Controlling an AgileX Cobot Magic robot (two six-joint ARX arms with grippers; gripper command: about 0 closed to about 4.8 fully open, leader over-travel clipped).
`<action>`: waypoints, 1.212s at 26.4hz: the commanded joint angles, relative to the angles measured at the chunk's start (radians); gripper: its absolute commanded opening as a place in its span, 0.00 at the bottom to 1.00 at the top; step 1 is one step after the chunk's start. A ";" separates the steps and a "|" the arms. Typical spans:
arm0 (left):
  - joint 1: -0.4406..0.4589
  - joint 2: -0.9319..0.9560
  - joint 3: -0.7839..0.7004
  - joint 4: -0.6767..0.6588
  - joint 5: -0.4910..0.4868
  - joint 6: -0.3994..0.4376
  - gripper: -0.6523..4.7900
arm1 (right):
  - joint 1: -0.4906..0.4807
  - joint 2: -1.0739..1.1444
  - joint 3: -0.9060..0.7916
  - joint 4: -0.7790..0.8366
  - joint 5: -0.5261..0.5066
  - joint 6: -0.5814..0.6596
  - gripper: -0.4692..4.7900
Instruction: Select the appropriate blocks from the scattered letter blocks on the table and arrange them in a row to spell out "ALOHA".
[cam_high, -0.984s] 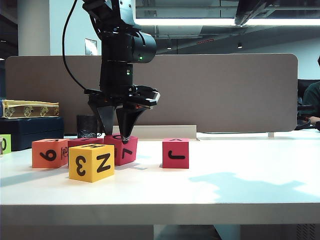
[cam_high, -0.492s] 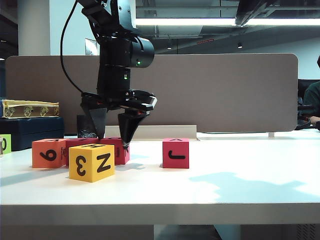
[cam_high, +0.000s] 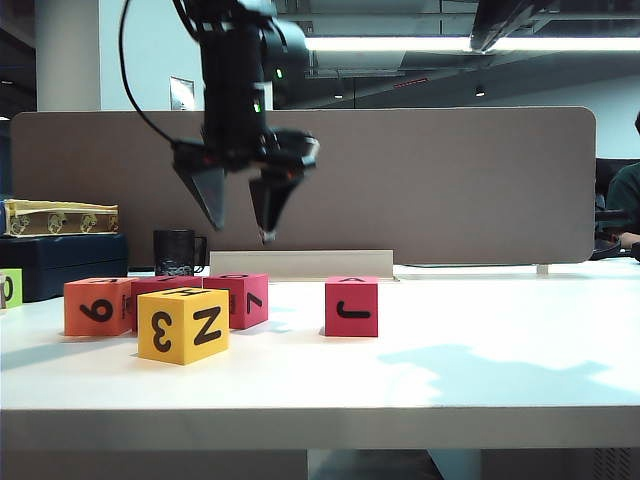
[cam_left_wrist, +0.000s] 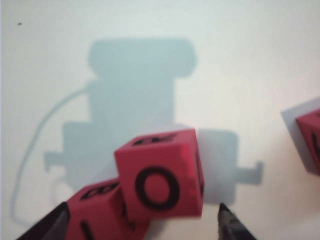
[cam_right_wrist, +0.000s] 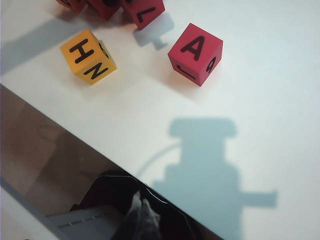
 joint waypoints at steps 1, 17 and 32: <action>-0.001 -0.052 0.004 -0.142 0.006 -0.069 0.81 | 0.001 -0.004 0.005 0.009 -0.004 -0.004 0.08; -0.001 -0.139 -0.038 -0.050 0.330 -0.018 0.78 | 0.001 -0.064 0.005 0.023 -0.019 -0.049 0.08; 0.029 -0.630 -0.463 0.280 0.304 -0.008 0.62 | 0.001 -0.077 0.005 0.027 -0.002 -0.051 0.08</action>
